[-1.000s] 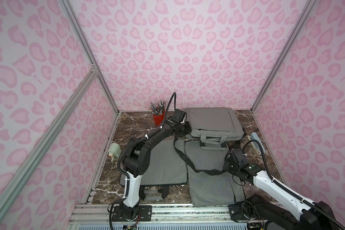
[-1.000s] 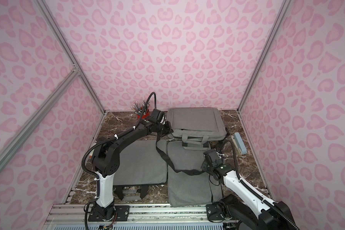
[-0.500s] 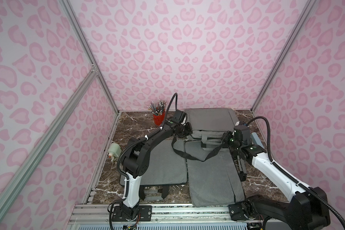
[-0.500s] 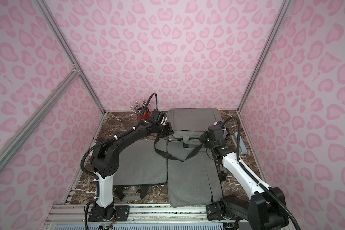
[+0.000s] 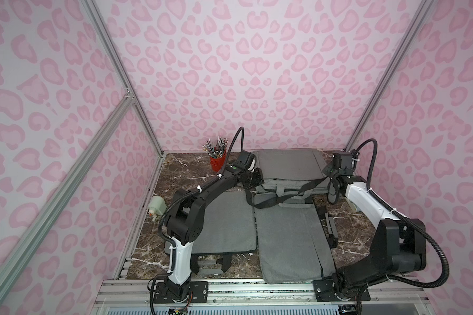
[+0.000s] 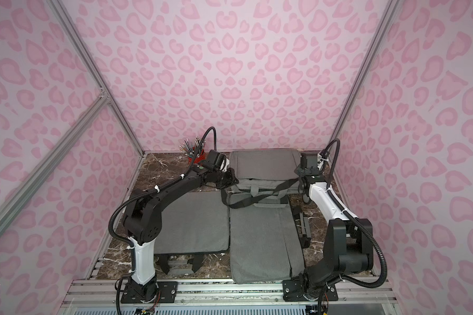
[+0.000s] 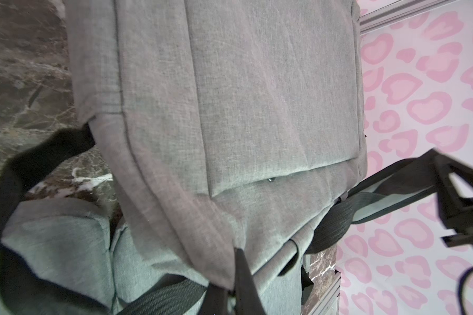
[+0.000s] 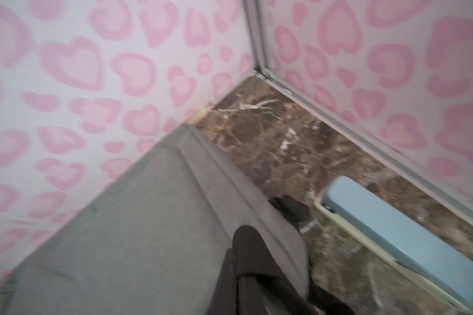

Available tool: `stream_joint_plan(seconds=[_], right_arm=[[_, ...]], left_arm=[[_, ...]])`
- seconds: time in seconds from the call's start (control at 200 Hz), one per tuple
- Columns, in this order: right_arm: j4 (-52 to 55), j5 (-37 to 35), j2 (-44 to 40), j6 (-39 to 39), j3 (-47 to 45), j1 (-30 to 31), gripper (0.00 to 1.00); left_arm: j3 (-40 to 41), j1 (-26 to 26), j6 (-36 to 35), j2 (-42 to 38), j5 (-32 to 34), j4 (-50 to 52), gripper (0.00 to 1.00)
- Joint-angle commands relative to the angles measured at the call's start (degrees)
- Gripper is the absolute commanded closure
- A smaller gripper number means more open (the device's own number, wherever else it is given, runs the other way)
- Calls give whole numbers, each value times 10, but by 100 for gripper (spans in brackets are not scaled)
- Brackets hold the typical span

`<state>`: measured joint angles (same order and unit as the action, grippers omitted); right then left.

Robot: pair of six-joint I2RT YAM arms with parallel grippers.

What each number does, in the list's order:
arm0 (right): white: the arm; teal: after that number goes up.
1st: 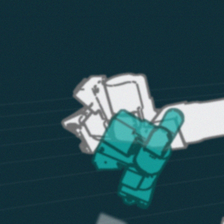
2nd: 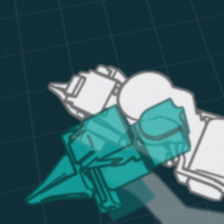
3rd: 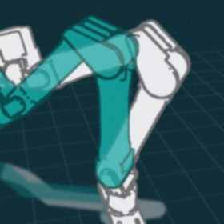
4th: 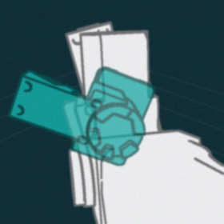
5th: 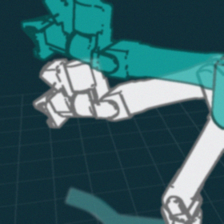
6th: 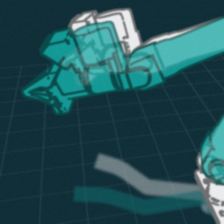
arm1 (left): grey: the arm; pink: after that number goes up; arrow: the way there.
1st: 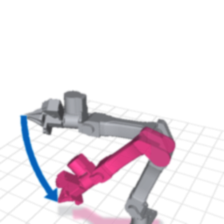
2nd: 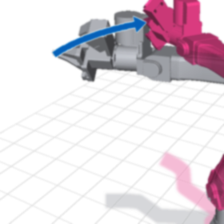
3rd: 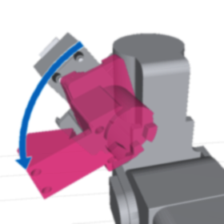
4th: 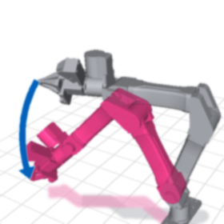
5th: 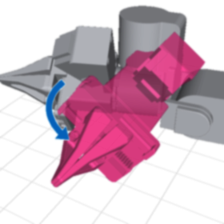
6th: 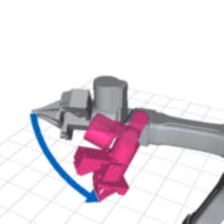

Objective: Open the zippered laptop bag and take out the laptop
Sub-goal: Adjust the zippered laptop bag at the center of the board.

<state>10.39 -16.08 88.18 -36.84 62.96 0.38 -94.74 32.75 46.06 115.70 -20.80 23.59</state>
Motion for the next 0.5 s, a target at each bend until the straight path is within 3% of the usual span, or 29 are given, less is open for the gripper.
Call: stream_joint_plan(seconds=[0.0, 0.14, 0.21, 0.496], right_arm=[[31, -27, -10, 8, -38, -12, 96], [42, -35, -8, 26, -74, -40, 89], [48, 0, -12, 51, -76, -47, 79], [84, 104, -92, 217, -28, 42, 48]], left_arm=[[-10, 2, -4, -8, -28, -21, 98], [-20, 3, 3, -7, -33, -18, 98], [-24, 3, 3, -8, -34, -17, 98], [-44, 3, -3, -7, -37, 3, 98]])
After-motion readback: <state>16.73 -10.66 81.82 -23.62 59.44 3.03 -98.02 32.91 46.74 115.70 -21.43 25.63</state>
